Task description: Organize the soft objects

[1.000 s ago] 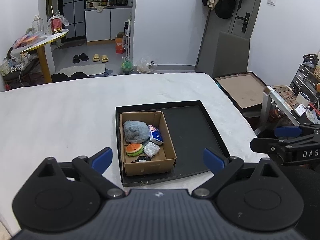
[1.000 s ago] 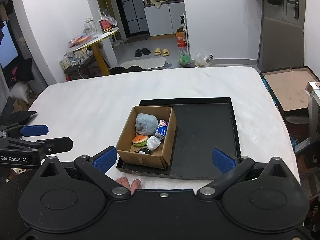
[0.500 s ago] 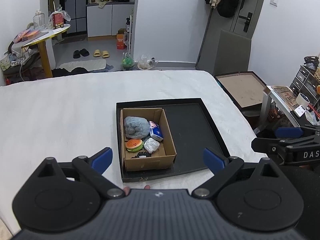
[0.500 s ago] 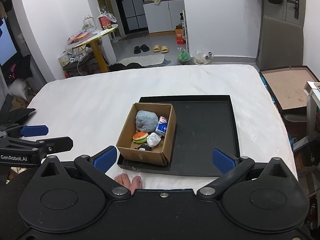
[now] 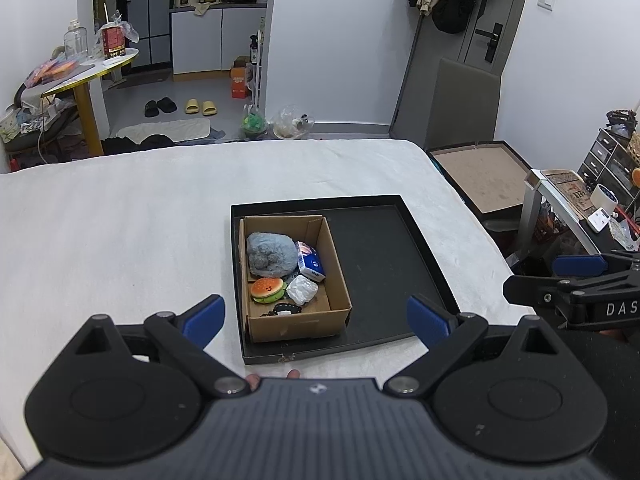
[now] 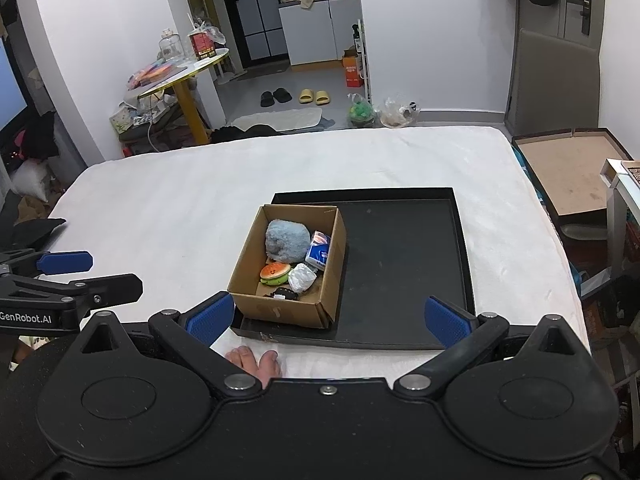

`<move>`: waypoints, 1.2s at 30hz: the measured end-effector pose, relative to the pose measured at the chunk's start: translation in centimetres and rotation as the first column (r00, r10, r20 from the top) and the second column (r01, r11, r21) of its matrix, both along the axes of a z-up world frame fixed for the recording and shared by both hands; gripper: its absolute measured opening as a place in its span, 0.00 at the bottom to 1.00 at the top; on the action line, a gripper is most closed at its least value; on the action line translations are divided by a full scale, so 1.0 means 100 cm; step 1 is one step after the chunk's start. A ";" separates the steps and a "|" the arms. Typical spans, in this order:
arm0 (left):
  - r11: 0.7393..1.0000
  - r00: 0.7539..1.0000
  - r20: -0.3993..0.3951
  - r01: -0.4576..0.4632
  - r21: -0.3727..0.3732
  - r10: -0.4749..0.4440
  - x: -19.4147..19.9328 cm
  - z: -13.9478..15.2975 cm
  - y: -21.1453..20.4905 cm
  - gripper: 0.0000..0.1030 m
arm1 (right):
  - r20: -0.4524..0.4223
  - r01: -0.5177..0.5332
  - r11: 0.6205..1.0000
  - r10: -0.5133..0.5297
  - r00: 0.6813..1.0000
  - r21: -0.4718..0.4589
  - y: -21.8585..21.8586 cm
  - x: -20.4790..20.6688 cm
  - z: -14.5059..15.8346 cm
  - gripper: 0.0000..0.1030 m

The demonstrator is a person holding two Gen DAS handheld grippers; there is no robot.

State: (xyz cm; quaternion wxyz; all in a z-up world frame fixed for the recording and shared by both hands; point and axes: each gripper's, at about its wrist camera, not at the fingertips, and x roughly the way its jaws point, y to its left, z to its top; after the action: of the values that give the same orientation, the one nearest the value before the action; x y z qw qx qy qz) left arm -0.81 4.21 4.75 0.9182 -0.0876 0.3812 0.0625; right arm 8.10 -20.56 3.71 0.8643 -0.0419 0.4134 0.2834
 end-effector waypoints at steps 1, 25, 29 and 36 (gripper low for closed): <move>1.000 1.000 0.000 0.000 -0.001 0.000 0.000 0.000 0.000 0.94 | 0.000 0.000 1.000 0.000 1.000 0.001 0.000 0.000 0.000 1.00; 1.000 1.000 0.002 -0.004 -0.007 0.004 -0.002 0.000 0.000 0.94 | -0.014 0.009 1.000 -0.009 1.000 0.011 -0.001 -0.002 -0.002 1.00; 1.000 1.000 0.002 -0.003 -0.012 0.003 -0.002 0.000 0.001 0.94 | -0.014 0.010 1.000 -0.010 1.000 0.011 -0.002 -0.002 -0.002 1.00; 1.000 1.000 0.003 -0.004 -0.016 0.004 -0.002 0.000 0.002 0.94 | -0.015 0.016 1.000 -0.016 1.000 0.014 -0.001 -0.003 -0.002 1.00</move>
State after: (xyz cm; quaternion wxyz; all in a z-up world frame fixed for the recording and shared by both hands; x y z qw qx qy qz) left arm -1.05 4.42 4.71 0.9181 -0.0956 0.3799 0.0610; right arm 7.78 -20.69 3.54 0.8638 -0.0304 0.4181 0.2797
